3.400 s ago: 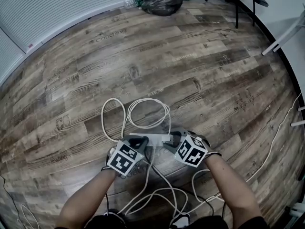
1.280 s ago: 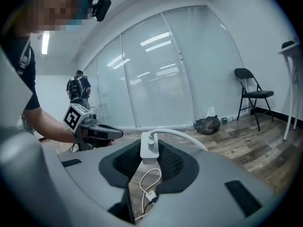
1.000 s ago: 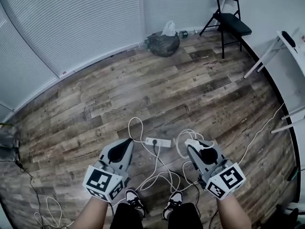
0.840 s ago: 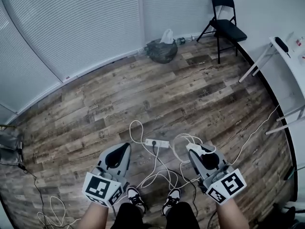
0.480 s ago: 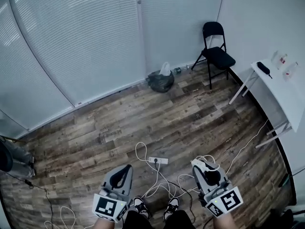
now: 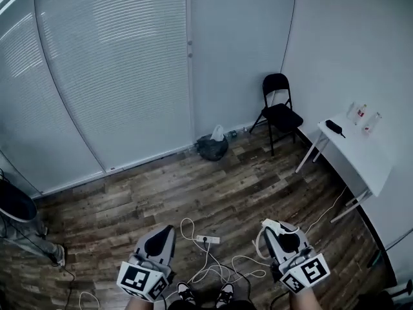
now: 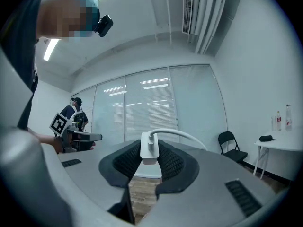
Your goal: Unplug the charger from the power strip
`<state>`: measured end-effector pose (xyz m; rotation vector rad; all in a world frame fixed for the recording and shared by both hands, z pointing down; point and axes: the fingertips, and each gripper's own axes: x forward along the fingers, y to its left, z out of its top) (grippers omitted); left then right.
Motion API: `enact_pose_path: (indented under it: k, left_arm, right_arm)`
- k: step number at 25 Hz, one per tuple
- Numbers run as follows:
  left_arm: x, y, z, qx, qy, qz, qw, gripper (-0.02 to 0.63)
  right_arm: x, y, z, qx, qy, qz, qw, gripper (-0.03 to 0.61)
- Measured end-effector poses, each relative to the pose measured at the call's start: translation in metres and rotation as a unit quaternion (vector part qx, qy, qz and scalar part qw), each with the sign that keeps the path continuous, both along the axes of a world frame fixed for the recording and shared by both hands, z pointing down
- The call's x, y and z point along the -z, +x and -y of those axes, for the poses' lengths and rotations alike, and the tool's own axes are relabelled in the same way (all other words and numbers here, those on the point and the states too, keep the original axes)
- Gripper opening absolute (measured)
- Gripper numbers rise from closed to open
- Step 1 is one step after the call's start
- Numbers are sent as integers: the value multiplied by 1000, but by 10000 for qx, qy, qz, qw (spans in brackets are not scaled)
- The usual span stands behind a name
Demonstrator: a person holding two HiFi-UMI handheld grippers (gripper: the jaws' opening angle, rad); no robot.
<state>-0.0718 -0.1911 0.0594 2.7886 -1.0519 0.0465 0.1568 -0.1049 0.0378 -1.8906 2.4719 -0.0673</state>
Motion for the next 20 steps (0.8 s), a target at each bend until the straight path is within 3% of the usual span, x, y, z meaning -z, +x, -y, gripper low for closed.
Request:
enact_pose_path:
  k: [9, 20]
  left_arm:
    - [35, -14, -20, -67, 191, -5, 9998, 20]
    - [35, -29, -27, -173, 341, -11, 9993, 20]
  right_arm:
    - [55, -17, -9, -13, 351, -165, 9992, 106]
    - [59, -38, -7, -30, 424, -288, 9987, 106]
